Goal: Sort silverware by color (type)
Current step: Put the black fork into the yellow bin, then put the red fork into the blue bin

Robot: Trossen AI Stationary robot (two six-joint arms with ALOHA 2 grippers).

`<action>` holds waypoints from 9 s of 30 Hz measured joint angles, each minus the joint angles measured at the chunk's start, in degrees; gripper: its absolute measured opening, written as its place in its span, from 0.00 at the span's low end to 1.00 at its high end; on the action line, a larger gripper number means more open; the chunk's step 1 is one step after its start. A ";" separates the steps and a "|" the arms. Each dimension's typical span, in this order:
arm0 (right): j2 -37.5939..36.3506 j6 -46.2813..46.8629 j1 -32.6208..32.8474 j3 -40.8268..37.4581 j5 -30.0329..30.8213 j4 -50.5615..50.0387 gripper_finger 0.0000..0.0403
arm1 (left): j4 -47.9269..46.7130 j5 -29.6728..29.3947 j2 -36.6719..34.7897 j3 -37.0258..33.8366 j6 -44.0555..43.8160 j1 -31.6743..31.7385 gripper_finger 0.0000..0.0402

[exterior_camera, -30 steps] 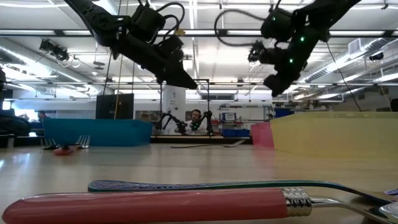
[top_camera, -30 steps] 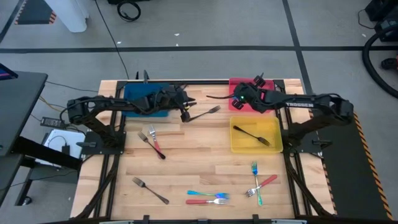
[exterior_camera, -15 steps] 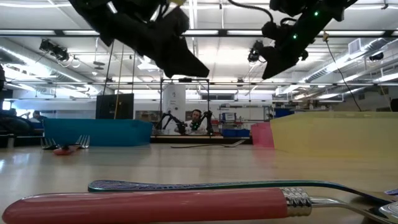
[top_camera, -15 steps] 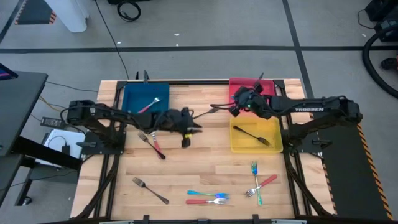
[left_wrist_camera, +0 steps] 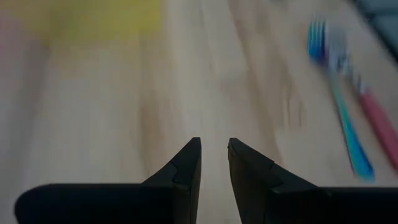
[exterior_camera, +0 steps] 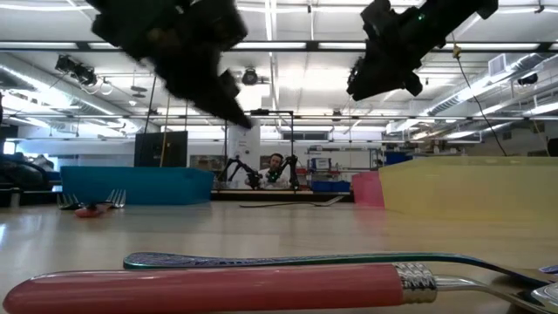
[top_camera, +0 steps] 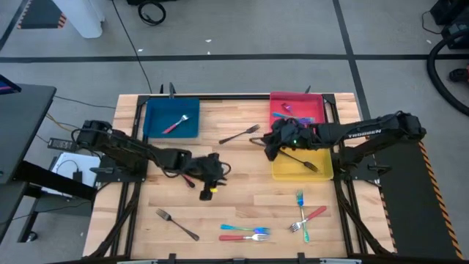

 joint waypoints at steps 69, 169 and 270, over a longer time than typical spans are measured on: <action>11.96 6.47 17.97 0.00 1.55 22.09 0.27 | -26.33 3.43 7.10 0.20 -25.36 -33.35 0.20; 4.68 -40.22 -1.32 -0.02 3.82 45.32 0.27 | 45.47 -9.82 0.22 -0.07 14.99 20.15 0.01; 4.08 -7.01 -8.25 0.00 -14.85 -46.24 0.17 | 35.70 -38.41 0.11 -0.04 34.71 28.84 0.22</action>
